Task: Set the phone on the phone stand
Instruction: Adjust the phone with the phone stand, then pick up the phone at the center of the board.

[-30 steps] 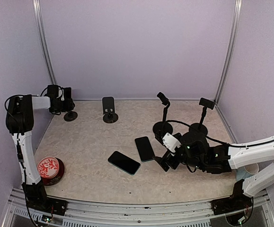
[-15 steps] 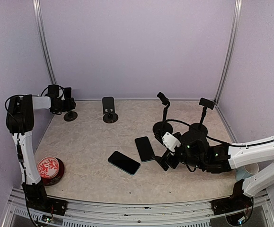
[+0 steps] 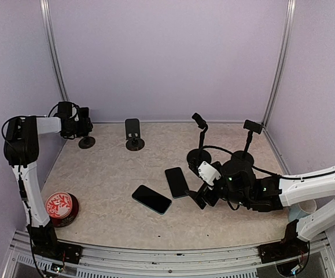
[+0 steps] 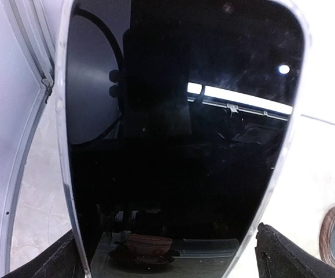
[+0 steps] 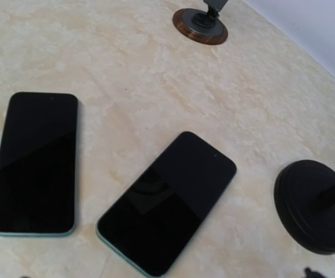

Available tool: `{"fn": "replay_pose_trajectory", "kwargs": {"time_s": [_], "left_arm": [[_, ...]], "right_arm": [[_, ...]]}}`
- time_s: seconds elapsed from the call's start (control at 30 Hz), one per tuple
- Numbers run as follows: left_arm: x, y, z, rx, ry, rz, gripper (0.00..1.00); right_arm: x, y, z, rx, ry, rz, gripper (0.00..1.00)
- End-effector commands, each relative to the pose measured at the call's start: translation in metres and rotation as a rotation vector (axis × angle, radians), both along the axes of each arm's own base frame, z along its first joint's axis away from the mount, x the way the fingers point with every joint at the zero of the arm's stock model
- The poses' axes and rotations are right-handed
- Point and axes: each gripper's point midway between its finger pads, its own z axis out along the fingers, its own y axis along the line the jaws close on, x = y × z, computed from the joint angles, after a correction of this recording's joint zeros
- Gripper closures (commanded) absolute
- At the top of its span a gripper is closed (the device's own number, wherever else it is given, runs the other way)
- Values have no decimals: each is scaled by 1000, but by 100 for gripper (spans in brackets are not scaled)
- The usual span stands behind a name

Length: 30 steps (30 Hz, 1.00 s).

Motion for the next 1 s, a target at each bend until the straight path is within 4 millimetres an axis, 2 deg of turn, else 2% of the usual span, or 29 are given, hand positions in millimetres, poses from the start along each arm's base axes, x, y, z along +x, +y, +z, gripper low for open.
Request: {"fn": "replay_pose_trajectory", "kwargs": {"time_s": [0.0, 0.13, 0.23, 0.5, 0.63, 0.83, 0.97], "left_arm": [[2, -3, 24, 8, -49, 14, 1], [-1, 3, 17, 15, -25, 56, 1], [-4, 9, 19, 19, -23, 100, 1], [-11, 15, 66, 17, -105, 171, 1], [-17, 11, 86, 24, -127, 190, 1], [-35, -7, 117, 21, -169, 188, 1], [-50, -22, 125, -13, -180, 170, 1]], "right_arm": [[2, 5, 14, 39, -8, 1, 0], [0, 3, 15, 52, 0, 0, 0], [-1, 2, 16, 58, 4, -1, 0], [-1, 5, 19, 69, 31, -5, 0], [2, 7, 20, 73, 59, -32, 0], [9, 10, 4, 14, 122, -83, 0], [13, 9, -2, -2, 148, -127, 0]]}}
